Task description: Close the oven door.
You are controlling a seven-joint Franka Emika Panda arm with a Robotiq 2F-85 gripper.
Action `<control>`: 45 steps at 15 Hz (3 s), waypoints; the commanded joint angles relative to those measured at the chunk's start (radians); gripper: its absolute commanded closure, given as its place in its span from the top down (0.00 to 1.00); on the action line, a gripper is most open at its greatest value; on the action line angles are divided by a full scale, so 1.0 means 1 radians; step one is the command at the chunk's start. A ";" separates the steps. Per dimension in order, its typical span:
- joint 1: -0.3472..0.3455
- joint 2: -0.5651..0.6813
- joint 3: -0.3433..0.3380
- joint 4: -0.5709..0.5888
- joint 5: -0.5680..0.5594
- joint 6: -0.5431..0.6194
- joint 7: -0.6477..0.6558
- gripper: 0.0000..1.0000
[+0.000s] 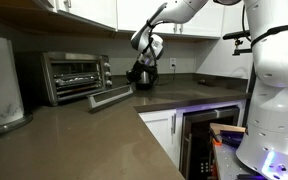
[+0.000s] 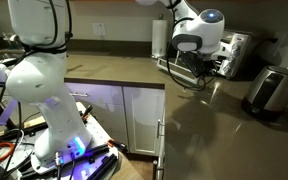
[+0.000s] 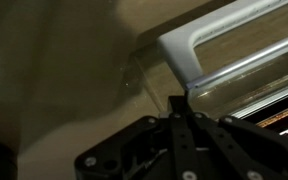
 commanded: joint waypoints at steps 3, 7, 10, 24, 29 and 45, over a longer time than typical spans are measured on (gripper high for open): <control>-0.020 0.003 0.019 0.024 0.037 -0.064 -0.059 0.00; 0.037 0.002 -0.051 0.019 -0.072 -0.113 -0.001 0.00; 0.053 0.012 -0.076 0.049 -0.161 -0.176 0.029 0.00; -0.003 0.089 -0.089 0.254 -0.197 -0.527 0.003 0.00; -0.021 0.091 -0.086 0.273 -0.103 -0.576 0.004 0.00; -0.013 0.050 -0.103 0.180 0.217 -0.554 -0.083 0.00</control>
